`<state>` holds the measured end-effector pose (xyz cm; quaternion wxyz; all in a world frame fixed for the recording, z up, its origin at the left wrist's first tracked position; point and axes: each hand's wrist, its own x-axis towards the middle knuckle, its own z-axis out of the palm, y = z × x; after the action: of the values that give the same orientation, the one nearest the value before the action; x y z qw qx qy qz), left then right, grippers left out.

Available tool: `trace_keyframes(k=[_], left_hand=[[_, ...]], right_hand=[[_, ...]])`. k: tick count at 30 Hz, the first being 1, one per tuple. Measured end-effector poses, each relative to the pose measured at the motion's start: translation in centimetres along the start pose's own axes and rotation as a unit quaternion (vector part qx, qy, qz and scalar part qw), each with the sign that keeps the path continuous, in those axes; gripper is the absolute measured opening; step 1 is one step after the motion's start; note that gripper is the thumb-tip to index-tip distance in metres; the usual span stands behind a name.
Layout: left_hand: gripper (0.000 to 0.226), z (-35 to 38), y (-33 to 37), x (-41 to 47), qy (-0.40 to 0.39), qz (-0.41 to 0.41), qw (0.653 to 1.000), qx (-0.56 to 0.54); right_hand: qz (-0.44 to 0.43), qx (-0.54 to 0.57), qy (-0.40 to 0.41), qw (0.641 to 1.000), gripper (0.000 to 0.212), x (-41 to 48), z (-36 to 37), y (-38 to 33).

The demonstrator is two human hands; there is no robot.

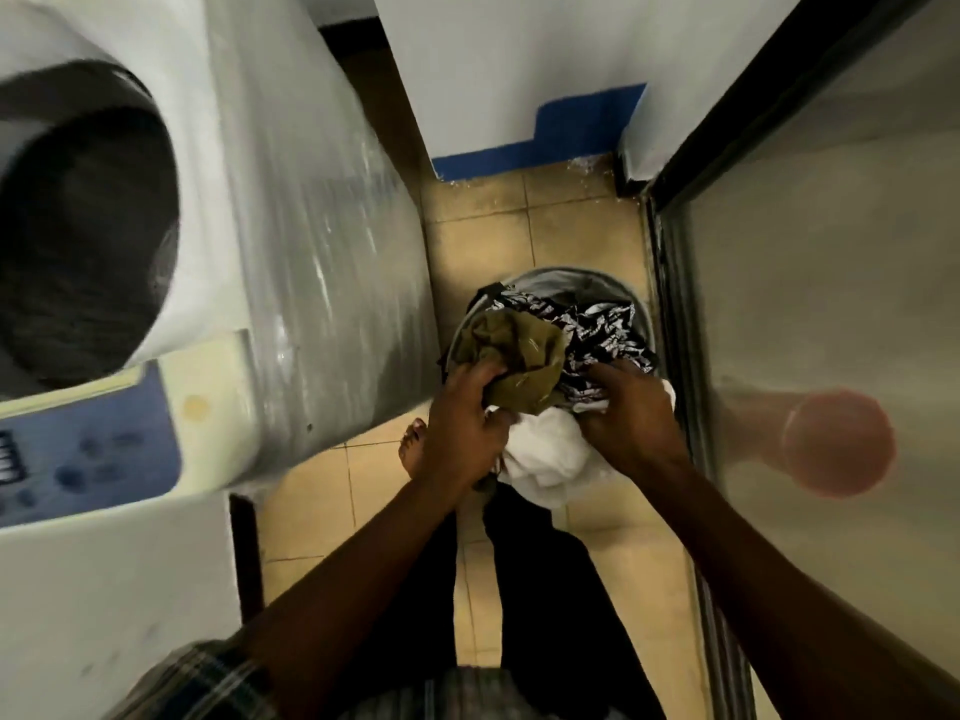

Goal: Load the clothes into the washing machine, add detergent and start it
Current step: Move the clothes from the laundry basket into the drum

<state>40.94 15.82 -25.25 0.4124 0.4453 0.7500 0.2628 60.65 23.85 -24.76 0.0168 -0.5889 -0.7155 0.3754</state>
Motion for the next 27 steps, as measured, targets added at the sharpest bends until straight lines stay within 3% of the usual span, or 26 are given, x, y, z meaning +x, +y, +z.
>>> trace_keyframes(k=[10, 21, 24, 27], left_hand=[[0.044, -13.1, 12.3, -8.6, 0.038, 0.107, 0.993, -0.033], [0.034, -29.0, 20.8, -13.3, 0.101, 0.243, 0.963, -0.057], [0.030, -35.5, 22.3, -14.0, 0.117, 0.278, 0.953, -0.043], [0.040, -42.9, 23.4, -14.9, 0.163, 0.321, 0.933, 0.010]], right_hand=[[-0.062, 0.067, 0.104, 0.990, 0.041, -10.2, -11.8, -12.4], [-0.138, 0.115, 0.219, 0.959, 0.044, -15.7, -19.6, -27.5], [-0.181, 0.146, 0.227, 0.946, 0.030, -16.0, -20.5, -33.5], [-0.231, 0.191, 0.219, 0.928, 0.020, -15.3, -20.2, -39.8]])
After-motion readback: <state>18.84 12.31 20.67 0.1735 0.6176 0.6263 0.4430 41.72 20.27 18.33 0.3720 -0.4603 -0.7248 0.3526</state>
